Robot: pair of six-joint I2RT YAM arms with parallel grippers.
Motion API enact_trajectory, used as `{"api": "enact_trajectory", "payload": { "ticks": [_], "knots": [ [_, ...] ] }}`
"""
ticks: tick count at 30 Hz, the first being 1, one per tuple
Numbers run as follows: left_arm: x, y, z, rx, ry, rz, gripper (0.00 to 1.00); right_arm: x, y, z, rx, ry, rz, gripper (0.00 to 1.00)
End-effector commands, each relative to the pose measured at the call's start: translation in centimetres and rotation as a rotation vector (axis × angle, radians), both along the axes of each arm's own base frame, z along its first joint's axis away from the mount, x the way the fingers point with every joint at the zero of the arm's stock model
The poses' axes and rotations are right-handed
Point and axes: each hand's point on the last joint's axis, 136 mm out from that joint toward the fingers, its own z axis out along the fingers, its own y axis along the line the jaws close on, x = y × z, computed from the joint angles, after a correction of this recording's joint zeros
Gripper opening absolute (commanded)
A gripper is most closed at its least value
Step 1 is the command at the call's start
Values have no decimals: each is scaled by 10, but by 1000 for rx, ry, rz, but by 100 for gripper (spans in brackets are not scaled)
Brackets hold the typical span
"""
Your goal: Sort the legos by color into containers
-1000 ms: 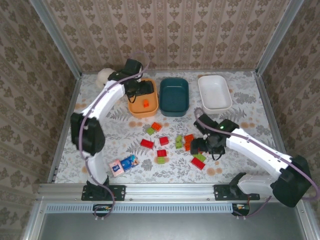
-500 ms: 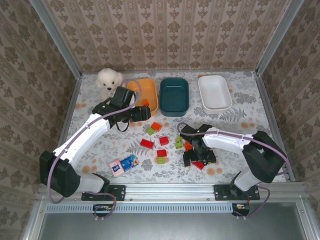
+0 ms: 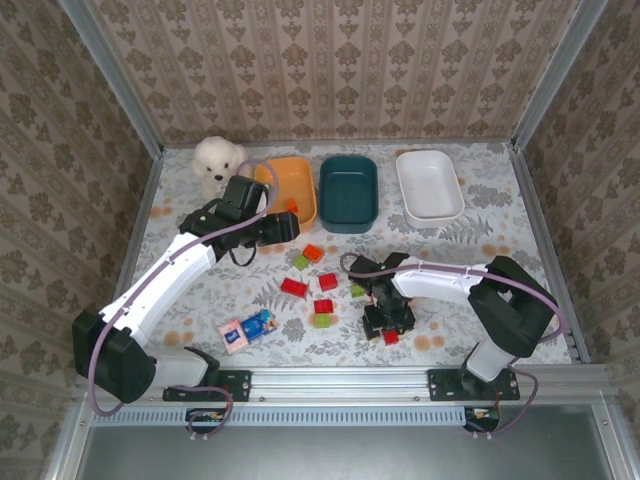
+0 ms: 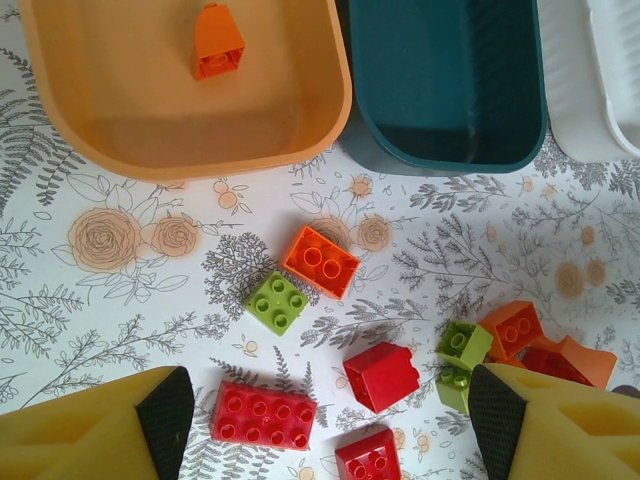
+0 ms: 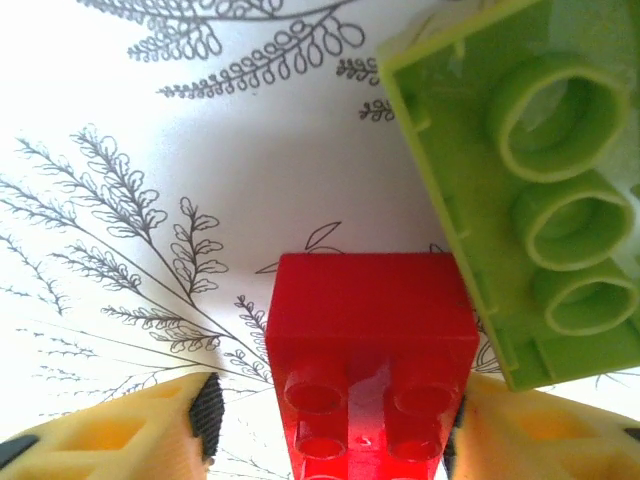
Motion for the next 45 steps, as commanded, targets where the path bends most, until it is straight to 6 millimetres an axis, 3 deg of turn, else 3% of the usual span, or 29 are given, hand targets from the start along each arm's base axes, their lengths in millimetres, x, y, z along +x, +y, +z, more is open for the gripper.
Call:
{"api": "enact_trajectory", "payload": {
  "ticks": [1,7,10,13,17,20,22,25,31,36,39,45],
  "knots": [
    [0,-3,1,-7,-5,7,76,2,-1,0,-36,-3,16,51],
    [-5,-4,-2,-11,-1,-2,76,12,3,9,-48,-66,52,30],
    [-11,-6,1,-34,-6,-11,76,20,9,36,-17,-125,53,27],
    [-22,-14,8,-95,-2,-44,76,37,11,84,27,-232,32,26],
    [-43,-37,18,-244,27,-150,76,84,-6,144,68,-373,-62,24],
    [-57,-53,25,-336,44,-228,76,131,-29,168,86,-465,-164,22],
    [-61,-63,33,-392,38,-270,76,162,-48,174,77,-500,-232,22],
    [-55,-76,49,-460,0,-291,76,207,-74,170,63,-531,-328,21],
    [-15,-94,81,-523,-116,-232,79,276,-120,142,29,-542,-469,21],
    [13,-109,77,-494,-96,-198,79,321,-151,103,0,-517,-537,20],
    [23,-109,66,-430,-72,-174,78,343,-159,84,0,-488,-546,21],
    [28,-94,37,-301,-20,-111,77,360,-163,43,-13,-376,-556,23]
  ]
}}
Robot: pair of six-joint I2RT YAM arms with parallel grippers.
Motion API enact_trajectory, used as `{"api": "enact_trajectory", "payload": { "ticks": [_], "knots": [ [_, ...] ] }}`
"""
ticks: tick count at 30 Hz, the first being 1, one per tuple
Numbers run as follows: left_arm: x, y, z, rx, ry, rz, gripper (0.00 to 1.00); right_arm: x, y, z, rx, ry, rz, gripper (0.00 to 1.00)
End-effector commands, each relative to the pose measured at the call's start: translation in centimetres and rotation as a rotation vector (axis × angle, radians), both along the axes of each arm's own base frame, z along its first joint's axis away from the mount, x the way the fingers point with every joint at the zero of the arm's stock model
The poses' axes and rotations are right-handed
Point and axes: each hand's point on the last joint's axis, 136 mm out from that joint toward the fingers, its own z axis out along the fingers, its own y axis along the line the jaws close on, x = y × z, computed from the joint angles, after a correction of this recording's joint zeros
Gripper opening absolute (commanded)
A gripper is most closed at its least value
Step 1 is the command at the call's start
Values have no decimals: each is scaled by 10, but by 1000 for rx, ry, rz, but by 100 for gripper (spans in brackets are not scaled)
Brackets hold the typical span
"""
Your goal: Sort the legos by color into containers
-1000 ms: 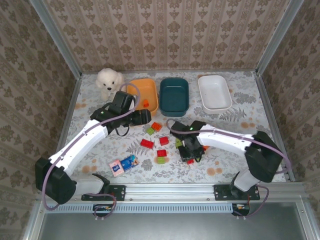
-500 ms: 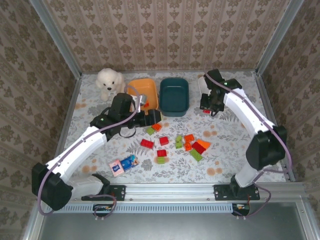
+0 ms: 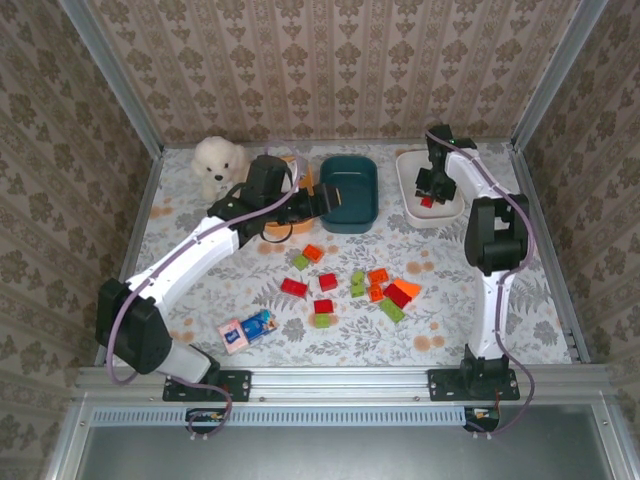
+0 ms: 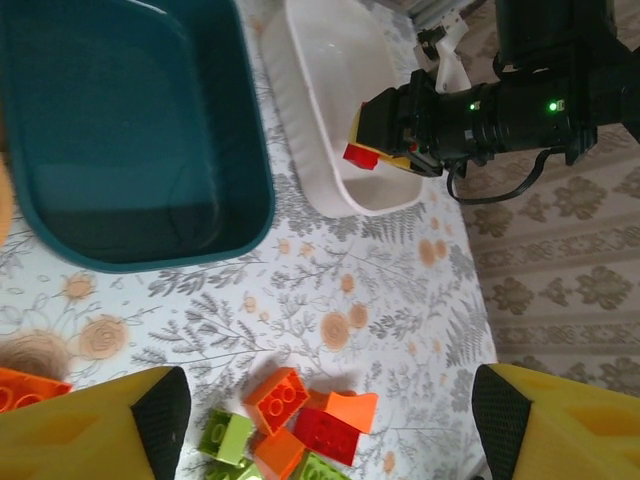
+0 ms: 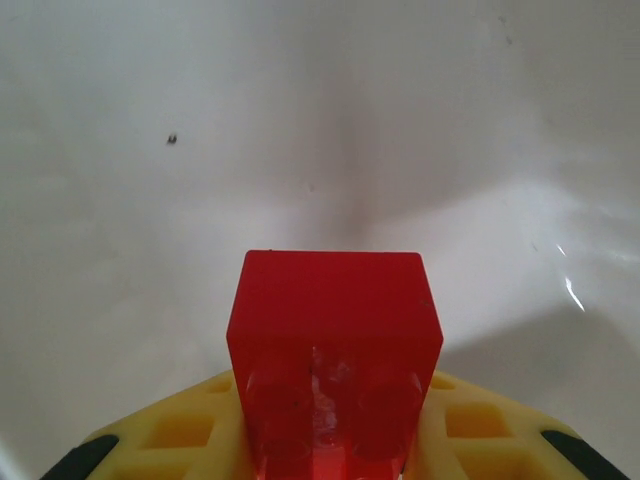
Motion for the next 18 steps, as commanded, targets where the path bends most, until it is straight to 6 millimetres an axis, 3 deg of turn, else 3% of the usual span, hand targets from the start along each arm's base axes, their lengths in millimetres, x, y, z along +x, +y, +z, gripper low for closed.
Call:
{"api": "enact_trajectory", "payload": {
  "ticks": [1,2,5,8,13,18],
  "knots": [
    [-1,13,-15,101,22,34,76,-3,5,-13,24,71,24,25],
    [-3,16,-21,119,33,43,76,-1,5,-15,23,72,23,28],
    [-7,27,-37,177,61,64,76,2,3,-12,21,60,22,50],
    [-12,39,-51,228,87,96,76,10,3,12,16,2,33,64],
    [-21,63,-83,318,175,177,76,18,10,88,32,-176,53,68],
    [-31,69,-105,373,184,137,74,-8,37,155,87,-355,92,68]
  ]
}}
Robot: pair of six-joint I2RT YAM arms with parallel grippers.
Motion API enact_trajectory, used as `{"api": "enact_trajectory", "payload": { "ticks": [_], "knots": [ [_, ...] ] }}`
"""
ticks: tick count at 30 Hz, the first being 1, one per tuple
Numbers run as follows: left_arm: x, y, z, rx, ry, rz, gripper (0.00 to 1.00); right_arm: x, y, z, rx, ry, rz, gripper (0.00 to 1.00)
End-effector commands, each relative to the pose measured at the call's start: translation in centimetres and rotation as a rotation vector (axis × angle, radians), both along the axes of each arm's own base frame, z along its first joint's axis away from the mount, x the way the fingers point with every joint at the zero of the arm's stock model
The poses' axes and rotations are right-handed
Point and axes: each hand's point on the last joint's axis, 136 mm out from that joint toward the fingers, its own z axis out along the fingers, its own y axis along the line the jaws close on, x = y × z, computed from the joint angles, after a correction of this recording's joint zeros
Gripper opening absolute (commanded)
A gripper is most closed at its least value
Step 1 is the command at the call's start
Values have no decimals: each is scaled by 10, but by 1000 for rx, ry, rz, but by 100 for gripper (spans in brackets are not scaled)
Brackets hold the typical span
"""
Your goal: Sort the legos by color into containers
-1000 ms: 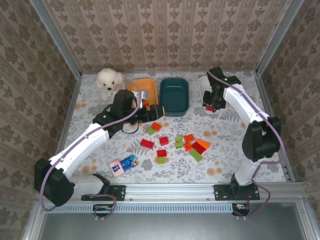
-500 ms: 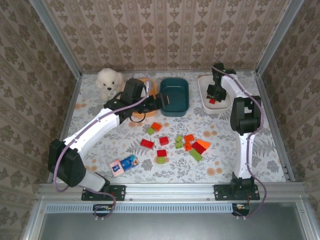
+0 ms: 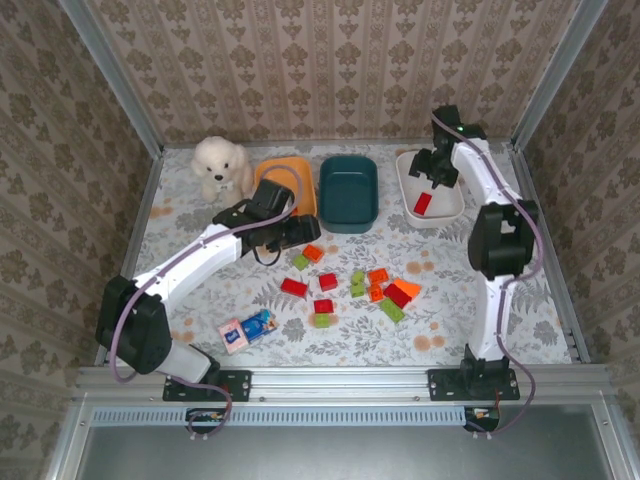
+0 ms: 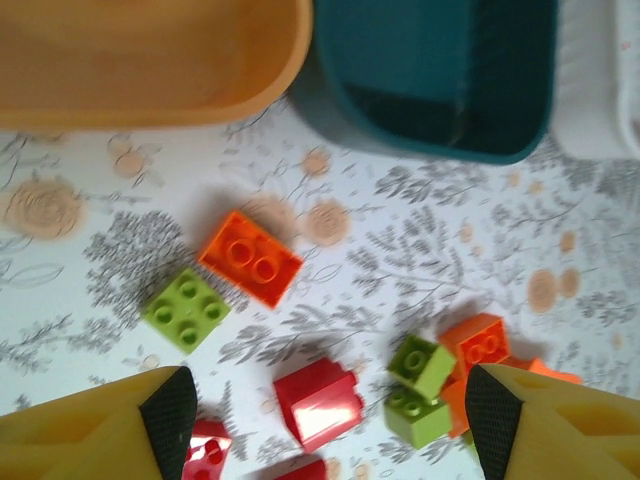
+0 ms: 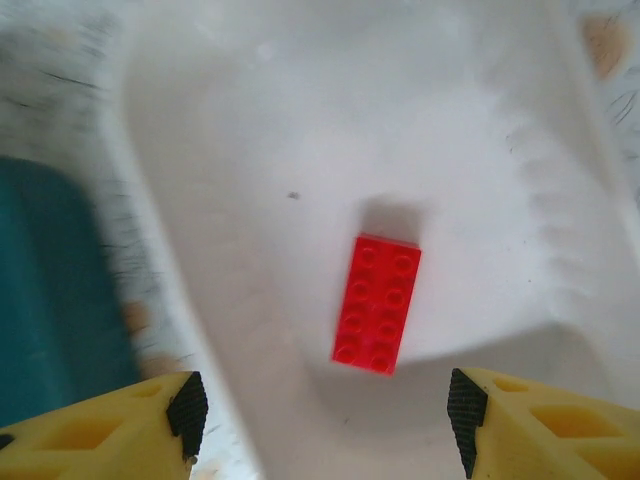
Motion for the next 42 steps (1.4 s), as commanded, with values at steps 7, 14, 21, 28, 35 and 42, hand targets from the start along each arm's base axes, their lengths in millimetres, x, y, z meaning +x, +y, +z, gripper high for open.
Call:
{"api": "enact_trajectory", "payload": {
  "ticks": [7,14,21,28,35,42],
  "knots": [
    [-23,17,-46,225,30,-249,74,-124,107,81,225,-325,251,72],
    [-26,15,-78,363,46,-529,75,-226,135,72,451,-376,363,77],
    [-15,13,-93,435,30,-635,72,-268,127,64,504,-337,358,77],
    [-9,16,-108,500,37,-674,69,-271,125,63,512,-329,333,77],
    [1,19,-119,556,24,-657,68,-270,128,57,511,-300,346,76],
    [0,4,-127,545,14,-689,57,-269,129,51,507,-277,347,76]
  ]
}}
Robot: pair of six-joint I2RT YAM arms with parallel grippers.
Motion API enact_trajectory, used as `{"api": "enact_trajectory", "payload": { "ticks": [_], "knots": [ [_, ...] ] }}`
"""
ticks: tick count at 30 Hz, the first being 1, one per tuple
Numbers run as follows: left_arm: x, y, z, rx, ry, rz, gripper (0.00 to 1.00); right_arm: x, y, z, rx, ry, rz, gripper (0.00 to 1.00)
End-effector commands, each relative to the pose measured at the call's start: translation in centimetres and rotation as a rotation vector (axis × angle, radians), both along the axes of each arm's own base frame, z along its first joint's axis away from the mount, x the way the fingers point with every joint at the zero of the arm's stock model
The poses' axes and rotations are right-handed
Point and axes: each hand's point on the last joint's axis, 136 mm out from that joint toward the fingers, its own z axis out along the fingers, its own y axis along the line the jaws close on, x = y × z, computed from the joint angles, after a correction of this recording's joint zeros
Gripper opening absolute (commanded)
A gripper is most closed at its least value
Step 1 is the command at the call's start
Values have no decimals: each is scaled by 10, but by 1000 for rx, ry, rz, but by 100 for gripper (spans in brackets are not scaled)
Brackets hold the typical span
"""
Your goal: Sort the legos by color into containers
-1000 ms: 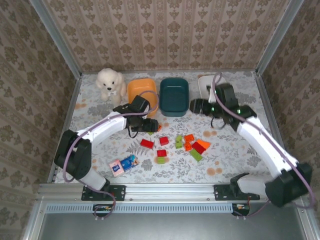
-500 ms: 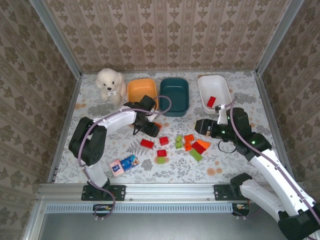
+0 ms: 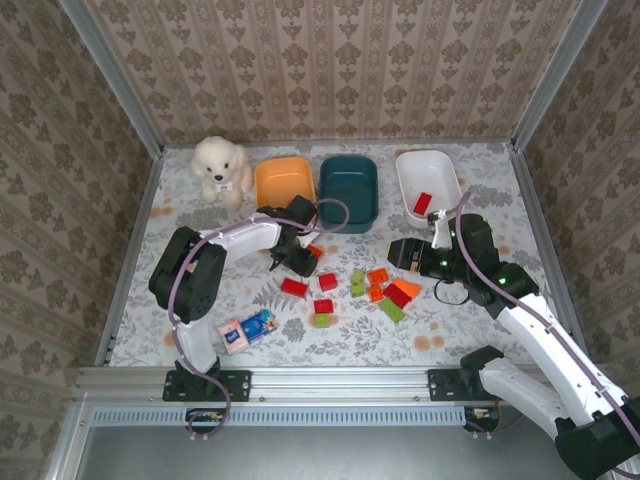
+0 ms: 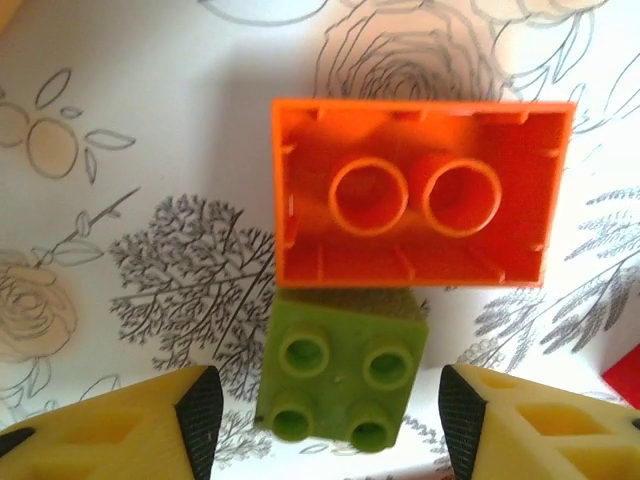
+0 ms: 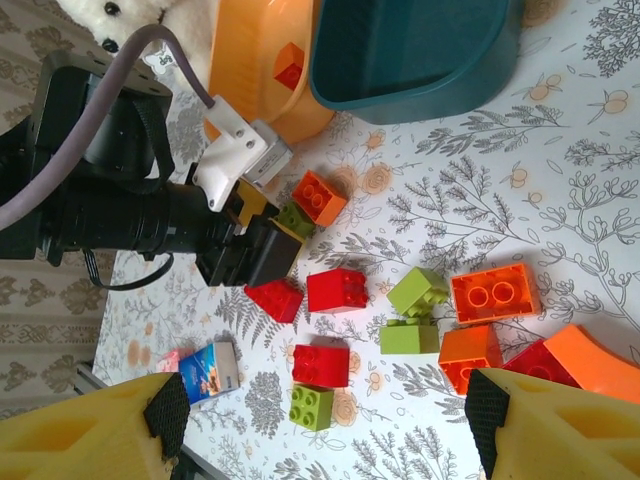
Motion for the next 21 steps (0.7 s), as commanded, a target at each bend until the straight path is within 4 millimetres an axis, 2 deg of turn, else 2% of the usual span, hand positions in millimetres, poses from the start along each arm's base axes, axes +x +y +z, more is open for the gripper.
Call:
{"api": "enact_trajectory", "payload": {
  "ticks": [1,6,10,14,16,19,21],
  "knots": [
    [3,-12,-3,7,-11,-42,54,-7,4,-11,3,50,22,76],
    [2,-14,-4,18,-7,-43,37,-6,5,-8,7,43,28,76],
    [-2,-11,12,13,-36,-32,35,-5,8,-1,20,26,38,76],
    [-12,-5,50,-13,-79,11,33,-2,6,7,11,9,30,75],
    [-13,-8,78,-64,-108,40,32,0,5,13,11,-6,21,75],
    [-4,-24,114,-152,-148,55,32,4,4,22,12,-26,3,74],
    [11,-41,128,-189,-158,50,34,7,3,25,11,-34,-3,74]
  ]
}}
